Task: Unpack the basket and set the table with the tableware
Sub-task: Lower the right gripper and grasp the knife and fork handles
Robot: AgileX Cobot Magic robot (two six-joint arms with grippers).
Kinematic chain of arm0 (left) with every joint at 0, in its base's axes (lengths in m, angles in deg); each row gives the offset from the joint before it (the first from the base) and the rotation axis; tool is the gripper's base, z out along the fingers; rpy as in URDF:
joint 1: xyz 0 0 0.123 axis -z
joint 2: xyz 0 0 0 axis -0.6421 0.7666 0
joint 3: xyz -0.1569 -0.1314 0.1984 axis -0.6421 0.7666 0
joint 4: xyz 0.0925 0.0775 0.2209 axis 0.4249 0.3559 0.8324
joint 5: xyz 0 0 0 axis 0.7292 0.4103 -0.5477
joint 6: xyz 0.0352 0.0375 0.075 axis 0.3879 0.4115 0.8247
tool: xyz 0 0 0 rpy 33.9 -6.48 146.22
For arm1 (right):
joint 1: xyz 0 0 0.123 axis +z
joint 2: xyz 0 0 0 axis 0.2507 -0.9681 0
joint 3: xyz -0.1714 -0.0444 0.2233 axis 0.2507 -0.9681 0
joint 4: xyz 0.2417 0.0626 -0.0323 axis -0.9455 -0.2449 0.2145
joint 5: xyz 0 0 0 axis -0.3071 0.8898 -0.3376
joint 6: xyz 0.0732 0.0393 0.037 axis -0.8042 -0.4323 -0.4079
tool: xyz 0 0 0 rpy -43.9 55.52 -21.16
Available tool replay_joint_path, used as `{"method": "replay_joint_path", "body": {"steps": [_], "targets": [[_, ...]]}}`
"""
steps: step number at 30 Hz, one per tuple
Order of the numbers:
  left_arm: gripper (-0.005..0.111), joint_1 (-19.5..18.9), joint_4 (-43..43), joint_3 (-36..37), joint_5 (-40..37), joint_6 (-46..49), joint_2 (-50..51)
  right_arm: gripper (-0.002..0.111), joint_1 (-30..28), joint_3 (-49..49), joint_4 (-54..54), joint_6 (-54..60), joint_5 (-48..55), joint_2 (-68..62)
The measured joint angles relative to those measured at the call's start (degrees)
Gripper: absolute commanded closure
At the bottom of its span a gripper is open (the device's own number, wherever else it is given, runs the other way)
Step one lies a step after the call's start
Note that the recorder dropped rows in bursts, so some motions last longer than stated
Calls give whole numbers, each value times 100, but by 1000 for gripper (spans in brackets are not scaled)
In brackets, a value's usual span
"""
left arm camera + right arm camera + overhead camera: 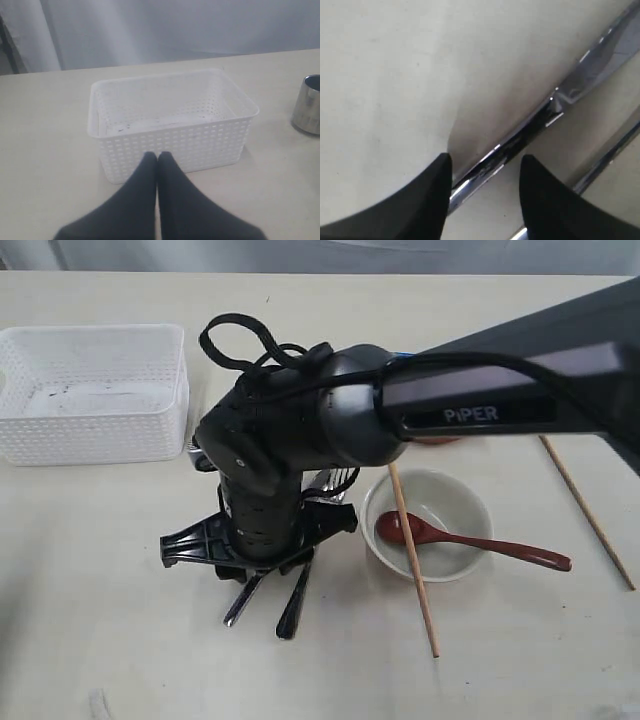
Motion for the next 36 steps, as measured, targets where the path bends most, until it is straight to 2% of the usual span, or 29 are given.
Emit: {"method": "replay_joint_path", "body": {"steps": [8,10,15,16,36], "targets": [[107,0,0,0,0,0,0,69,-162,62,-337,-21,64,-128],[107,0,0,0,0,0,0,76,-162,62,-354,5,64,-128],[107,0,0,0,0,0,0,106,-171,62,-354,188,-14,-134],[107,0,0,0,0,0,0,109,-174,62,-354,212,-52,-142],[107,0,0,0,0,0,0,109,-184,62,-852,98,-771,-184]]}}
